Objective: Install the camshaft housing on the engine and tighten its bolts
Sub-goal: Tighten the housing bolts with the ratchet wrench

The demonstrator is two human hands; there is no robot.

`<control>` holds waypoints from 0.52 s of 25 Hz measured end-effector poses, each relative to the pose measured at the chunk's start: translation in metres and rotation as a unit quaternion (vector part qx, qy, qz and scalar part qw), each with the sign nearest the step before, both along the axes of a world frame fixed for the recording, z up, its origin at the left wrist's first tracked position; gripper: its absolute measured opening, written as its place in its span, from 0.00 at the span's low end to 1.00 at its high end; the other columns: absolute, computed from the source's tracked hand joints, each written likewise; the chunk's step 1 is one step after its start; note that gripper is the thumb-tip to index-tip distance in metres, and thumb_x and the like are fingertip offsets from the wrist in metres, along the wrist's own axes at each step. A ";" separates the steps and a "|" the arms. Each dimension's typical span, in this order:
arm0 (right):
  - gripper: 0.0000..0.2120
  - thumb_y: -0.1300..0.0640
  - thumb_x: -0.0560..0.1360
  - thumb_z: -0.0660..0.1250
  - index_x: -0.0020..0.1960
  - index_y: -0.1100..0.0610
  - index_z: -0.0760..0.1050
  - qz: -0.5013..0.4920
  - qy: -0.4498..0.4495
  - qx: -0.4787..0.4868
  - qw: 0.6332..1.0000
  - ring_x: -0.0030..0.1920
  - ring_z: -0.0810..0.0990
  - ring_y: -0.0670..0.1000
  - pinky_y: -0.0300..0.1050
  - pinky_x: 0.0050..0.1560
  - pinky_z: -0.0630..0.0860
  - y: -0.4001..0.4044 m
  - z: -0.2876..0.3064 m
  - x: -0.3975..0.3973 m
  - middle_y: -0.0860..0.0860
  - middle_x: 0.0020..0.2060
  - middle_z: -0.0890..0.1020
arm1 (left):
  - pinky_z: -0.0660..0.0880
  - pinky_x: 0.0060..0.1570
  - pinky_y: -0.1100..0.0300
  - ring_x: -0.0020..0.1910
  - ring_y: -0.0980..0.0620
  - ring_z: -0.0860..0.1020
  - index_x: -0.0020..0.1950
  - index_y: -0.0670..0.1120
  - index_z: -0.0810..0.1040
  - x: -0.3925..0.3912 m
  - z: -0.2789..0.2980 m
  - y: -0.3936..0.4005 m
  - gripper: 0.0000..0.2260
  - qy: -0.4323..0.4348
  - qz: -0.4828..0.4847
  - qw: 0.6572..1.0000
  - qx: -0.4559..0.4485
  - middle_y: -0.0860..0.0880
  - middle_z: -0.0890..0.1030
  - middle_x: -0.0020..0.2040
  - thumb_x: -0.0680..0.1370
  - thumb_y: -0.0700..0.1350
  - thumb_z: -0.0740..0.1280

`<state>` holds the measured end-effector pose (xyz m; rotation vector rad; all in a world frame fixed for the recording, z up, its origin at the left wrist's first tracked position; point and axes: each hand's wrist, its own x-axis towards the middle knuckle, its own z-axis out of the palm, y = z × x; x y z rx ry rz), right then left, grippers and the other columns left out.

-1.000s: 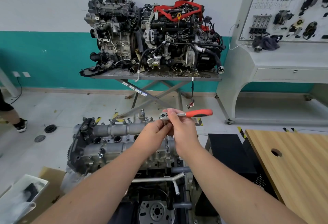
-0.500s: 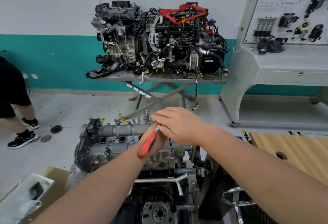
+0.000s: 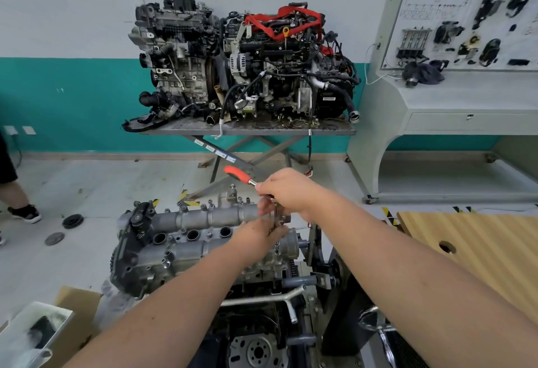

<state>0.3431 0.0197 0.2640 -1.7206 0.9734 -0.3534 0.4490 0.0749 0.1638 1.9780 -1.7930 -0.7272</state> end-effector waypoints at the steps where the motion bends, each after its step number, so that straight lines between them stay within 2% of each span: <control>1: 0.09 0.56 0.82 0.63 0.46 0.60 0.75 -0.030 -0.096 0.117 0.988 0.38 0.84 0.52 0.43 0.38 0.76 0.004 -0.003 -0.003 0.53 0.33 0.83 | 0.72 0.60 0.48 0.51 0.45 0.79 0.49 0.46 0.76 0.004 -0.002 0.001 0.17 -0.035 -0.010 0.999 0.025 0.45 0.81 0.48 0.84 0.58 0.57; 3: 0.08 0.59 0.83 0.61 0.46 0.61 0.73 -0.083 -0.259 0.237 0.933 0.37 0.81 0.53 0.40 0.35 0.78 0.015 -0.013 -0.005 0.54 0.32 0.80 | 0.64 0.68 0.42 0.55 0.45 0.78 0.51 0.47 0.75 0.006 -0.009 0.000 0.18 -0.088 -0.039 0.994 0.058 0.49 0.80 0.48 0.84 0.59 0.54; 5: 0.07 0.61 0.84 0.58 0.49 0.62 0.72 -0.124 -0.340 0.266 0.894 0.37 0.80 0.53 0.40 0.35 0.78 0.022 -0.021 -0.008 0.53 0.31 0.78 | 0.63 0.69 0.38 0.49 0.47 0.78 0.46 0.49 0.73 0.004 -0.019 -0.002 0.17 -0.056 -0.063 0.993 0.080 0.52 0.77 0.41 0.84 0.59 0.53; 7: 0.08 0.61 0.83 0.55 0.52 0.62 0.72 -0.144 -0.376 0.292 0.868 0.37 0.79 0.54 0.42 0.37 0.77 0.024 -0.026 -0.013 0.54 0.33 0.78 | 0.67 0.66 0.38 0.40 0.53 0.75 0.43 0.50 0.71 0.005 -0.029 -0.004 0.17 -0.035 -0.072 0.996 0.051 0.54 0.76 0.37 0.84 0.58 0.54; 10: 0.09 0.60 0.78 0.54 0.49 0.59 0.73 -0.158 -0.436 0.340 0.818 0.40 0.80 0.55 0.47 0.45 0.72 0.025 -0.034 -0.020 0.56 0.37 0.81 | 0.73 0.55 0.46 0.41 0.52 0.78 0.46 0.49 0.75 0.009 -0.040 -0.010 0.18 -0.052 -0.086 0.994 0.029 0.52 0.79 0.39 0.84 0.59 0.54; 11: 0.07 0.61 0.75 0.55 0.47 0.57 0.72 -0.154 -0.454 0.337 0.810 0.41 0.80 0.56 0.48 0.47 0.72 0.027 -0.037 -0.022 0.57 0.40 0.82 | 0.73 0.51 0.48 0.40 0.52 0.78 0.45 0.50 0.74 0.010 -0.042 -0.010 0.17 -0.048 -0.090 0.994 0.032 0.52 0.79 0.38 0.83 0.59 0.55; 13: 0.08 0.66 0.70 0.60 0.44 0.54 0.72 -0.133 -0.470 0.311 0.815 0.45 0.81 0.56 0.49 0.52 0.73 0.032 -0.044 -0.023 0.56 0.45 0.83 | 0.71 0.52 0.47 0.36 0.57 0.75 0.41 0.53 0.71 0.010 -0.045 -0.008 0.16 -0.040 -0.083 0.996 0.012 0.54 0.76 0.36 0.83 0.59 0.55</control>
